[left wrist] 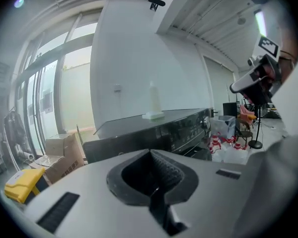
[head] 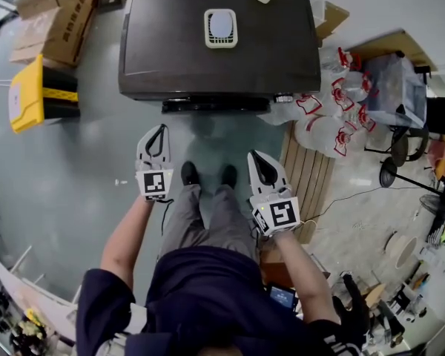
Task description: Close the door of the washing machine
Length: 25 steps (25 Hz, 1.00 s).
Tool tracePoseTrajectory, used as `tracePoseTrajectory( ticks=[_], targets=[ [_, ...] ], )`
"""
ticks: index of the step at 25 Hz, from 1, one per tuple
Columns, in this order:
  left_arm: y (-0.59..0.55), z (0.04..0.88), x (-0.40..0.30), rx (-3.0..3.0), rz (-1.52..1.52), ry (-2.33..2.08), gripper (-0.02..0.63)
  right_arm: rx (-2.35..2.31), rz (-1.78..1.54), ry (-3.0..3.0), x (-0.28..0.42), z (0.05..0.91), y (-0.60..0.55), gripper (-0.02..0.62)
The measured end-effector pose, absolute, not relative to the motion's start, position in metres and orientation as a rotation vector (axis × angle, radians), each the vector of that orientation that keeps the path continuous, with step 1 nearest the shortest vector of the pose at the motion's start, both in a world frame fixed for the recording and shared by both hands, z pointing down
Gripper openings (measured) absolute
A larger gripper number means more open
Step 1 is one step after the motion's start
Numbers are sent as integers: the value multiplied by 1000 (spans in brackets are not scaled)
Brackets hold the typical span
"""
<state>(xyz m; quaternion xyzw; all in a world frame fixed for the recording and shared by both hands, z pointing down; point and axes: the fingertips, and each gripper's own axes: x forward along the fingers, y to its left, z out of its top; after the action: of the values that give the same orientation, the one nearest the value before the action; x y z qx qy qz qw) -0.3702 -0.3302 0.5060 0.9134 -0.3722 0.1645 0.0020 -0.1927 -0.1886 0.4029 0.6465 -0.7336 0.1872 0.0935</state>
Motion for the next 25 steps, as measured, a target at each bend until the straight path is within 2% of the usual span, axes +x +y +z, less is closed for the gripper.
tracePoseTrajectory(
  ticks=[18, 25],
  targets=[
    [-334, 323, -383, 2899, 198, -1279, 25, 2088, 217, -2241, -158, 273, -207, 20],
    [-335, 280, -390, 2932, 117, -1311, 25, 2119, 93, -2243, -154, 235, -210, 20]
  ],
)
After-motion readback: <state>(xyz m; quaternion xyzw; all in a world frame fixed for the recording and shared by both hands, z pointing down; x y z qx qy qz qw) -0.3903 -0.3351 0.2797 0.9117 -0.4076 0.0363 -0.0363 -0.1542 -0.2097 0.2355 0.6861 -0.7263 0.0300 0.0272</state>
